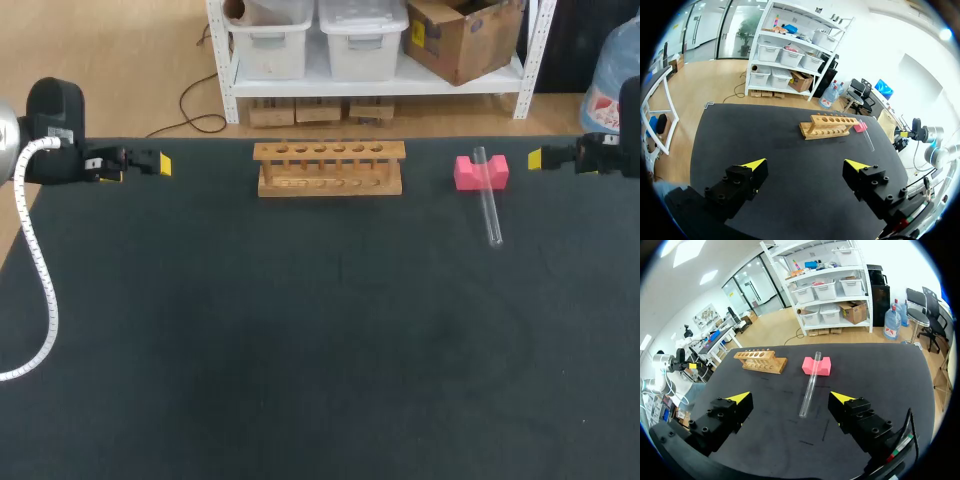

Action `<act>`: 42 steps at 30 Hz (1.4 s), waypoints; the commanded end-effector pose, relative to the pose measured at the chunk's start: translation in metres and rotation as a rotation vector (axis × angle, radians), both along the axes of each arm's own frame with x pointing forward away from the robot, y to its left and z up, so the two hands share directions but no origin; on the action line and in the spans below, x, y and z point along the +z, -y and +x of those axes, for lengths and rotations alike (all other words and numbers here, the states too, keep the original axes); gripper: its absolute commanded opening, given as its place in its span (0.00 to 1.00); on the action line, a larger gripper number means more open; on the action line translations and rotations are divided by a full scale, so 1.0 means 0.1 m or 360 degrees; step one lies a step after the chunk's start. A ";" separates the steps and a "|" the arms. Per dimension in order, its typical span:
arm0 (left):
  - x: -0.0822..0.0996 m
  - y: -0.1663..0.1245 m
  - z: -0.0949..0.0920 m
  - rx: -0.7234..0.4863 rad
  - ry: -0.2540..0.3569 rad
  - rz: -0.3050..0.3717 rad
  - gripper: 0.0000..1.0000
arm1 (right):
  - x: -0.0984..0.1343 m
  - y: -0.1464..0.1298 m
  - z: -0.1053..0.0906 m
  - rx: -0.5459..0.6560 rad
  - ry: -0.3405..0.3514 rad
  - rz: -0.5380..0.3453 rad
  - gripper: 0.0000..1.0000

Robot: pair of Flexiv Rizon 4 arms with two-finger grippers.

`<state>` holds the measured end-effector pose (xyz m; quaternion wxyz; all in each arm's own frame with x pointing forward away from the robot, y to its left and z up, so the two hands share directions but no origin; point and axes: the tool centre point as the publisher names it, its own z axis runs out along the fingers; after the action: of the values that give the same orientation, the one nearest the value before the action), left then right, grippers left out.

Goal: Grasp the test tube, adjust it, and insert it.

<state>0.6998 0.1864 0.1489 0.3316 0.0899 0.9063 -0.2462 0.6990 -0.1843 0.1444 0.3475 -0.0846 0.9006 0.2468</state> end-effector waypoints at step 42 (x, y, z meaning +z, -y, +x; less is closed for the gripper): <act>0.07 -0.12 0.54 -0.1191 0.0523 -0.0197 1.00 | 0.01 -0.01 -0.02 -0.0011 -0.0001 -0.0013 1.00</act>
<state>0.7411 0.1989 0.1625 0.3921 0.3957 0.7735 -0.3023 0.6990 -0.1843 0.1444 0.3475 -0.0846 0.9006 0.2468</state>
